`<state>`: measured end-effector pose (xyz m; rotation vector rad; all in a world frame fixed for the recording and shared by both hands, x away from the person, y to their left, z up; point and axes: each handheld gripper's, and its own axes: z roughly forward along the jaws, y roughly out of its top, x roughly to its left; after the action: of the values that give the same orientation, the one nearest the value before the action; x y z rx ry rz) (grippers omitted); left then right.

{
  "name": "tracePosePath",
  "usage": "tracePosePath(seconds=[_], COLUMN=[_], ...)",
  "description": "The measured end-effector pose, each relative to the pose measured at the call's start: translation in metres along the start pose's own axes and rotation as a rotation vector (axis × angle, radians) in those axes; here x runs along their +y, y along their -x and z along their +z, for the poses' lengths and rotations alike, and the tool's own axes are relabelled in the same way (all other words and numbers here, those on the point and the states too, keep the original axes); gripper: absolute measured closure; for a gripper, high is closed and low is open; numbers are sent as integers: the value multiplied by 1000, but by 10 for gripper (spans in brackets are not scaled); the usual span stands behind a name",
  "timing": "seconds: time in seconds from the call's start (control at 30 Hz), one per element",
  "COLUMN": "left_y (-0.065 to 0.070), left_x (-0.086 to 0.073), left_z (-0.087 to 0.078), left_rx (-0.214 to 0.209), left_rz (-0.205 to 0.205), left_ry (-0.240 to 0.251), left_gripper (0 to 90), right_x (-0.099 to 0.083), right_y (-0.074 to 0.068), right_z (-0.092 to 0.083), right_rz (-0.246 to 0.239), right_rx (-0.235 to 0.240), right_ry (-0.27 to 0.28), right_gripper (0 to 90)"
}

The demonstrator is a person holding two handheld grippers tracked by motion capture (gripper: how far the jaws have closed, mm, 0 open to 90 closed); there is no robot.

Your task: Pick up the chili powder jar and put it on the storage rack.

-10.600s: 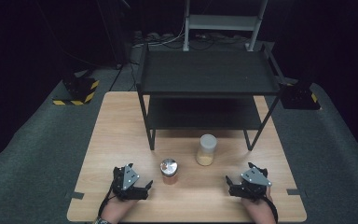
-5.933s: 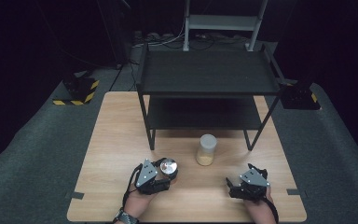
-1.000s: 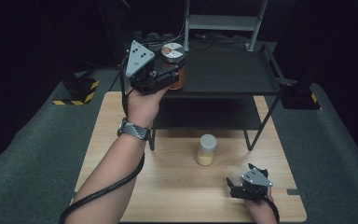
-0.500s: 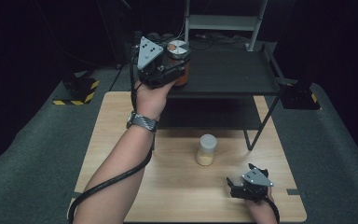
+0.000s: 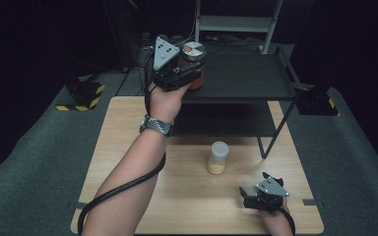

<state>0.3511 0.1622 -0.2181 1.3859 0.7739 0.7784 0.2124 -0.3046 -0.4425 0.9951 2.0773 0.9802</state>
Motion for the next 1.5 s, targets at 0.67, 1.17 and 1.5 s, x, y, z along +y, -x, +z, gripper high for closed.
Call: tracePosePath(seconds=[0.67,1.17,1.5], left_y=[-3,-4,-3], left_x=[-3,-2,3], left_z=[3,1,-10], left_rx=[-1,-6,-8], left_rz=[-23,-41,-46], left_ry=[-8,-13,-33], left_gripper=[345,283,40], right_x=[0,0,0], right_y=[1,0,0], right_z=[0,0,0], right_rz=[3,1,0], right_rx=[2,1,-1], right_ry=[1,0,0], right_gripper=[0,0,0])
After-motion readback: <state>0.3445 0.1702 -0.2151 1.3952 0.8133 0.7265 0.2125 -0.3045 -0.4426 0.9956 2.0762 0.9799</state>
